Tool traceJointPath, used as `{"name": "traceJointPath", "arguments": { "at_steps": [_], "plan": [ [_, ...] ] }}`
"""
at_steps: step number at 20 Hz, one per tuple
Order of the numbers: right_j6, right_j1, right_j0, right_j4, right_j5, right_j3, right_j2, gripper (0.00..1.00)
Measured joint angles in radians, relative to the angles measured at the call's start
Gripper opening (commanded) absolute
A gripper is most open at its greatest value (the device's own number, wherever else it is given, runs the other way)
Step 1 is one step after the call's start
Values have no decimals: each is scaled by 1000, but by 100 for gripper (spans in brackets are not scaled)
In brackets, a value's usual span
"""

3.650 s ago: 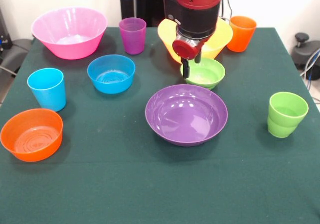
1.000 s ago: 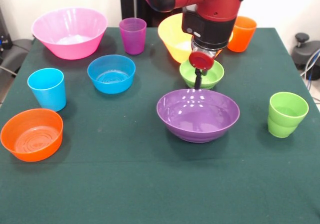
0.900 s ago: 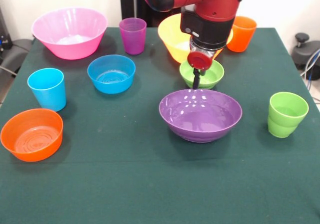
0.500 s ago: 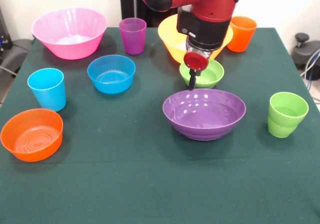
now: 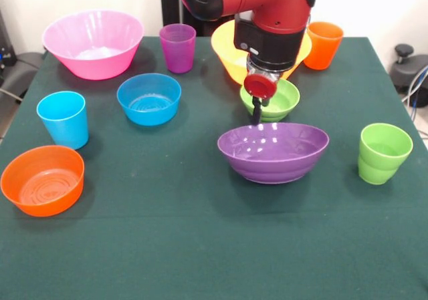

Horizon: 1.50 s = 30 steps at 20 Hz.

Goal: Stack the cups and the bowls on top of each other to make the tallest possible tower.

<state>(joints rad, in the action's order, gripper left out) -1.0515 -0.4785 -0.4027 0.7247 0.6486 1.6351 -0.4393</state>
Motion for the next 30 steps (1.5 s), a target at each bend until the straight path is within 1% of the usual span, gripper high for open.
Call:
{"name": "traceJointPath", "arguments": {
  "at_steps": [7,12,24,29,30],
  "plan": [
    [0,9,-66,0,-34,7,-51,100],
    [0,9,-98,1,-36,9,-83,100],
    [0,6,-89,1,-36,9,-93,100],
    [0,10,-53,1,-28,3,-72,100],
    [0,14,-34,1,-18,-2,-61,100]
  ]
}}
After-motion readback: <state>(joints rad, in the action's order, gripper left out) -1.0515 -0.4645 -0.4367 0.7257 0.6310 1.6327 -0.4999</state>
